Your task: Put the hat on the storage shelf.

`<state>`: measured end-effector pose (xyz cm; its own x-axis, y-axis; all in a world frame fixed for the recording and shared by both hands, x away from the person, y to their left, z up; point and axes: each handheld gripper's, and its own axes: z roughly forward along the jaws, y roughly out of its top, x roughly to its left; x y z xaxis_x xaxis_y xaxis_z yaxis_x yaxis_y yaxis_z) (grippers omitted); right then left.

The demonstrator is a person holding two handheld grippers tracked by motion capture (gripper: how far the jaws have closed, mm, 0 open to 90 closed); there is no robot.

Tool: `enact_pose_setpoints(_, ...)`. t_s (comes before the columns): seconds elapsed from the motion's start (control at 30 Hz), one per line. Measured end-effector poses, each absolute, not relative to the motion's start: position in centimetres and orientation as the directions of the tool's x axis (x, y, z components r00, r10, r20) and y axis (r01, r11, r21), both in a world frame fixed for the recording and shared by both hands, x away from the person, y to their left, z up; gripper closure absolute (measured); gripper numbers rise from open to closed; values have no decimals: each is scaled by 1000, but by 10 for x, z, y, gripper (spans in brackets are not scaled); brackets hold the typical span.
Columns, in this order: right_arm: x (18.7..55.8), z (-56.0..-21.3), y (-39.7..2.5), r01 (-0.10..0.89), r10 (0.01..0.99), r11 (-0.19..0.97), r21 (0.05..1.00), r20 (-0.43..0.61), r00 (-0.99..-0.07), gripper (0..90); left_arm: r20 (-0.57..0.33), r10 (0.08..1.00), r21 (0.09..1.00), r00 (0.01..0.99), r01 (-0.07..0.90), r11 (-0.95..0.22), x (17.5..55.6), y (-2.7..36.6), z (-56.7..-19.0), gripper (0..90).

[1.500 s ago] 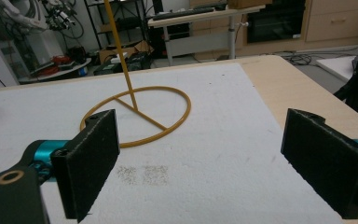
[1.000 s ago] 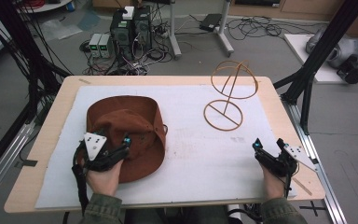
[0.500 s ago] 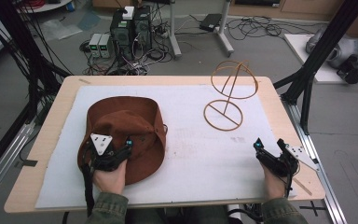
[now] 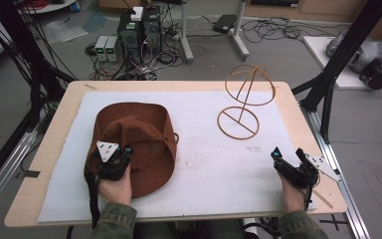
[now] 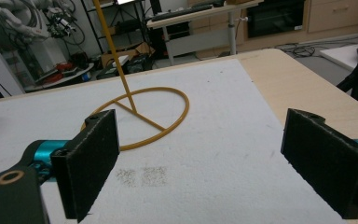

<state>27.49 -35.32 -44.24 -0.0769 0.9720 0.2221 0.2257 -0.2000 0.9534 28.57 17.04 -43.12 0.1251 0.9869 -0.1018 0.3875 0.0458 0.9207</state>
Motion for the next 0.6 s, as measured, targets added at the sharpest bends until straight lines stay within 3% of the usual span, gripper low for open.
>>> enact_pose_setpoints(0.6, 275, -443, -351, 227, 977, -174, 958, 197, -82, 107, 2, 993, 965, 121, 259, -33, 274, 171, -425, 879)
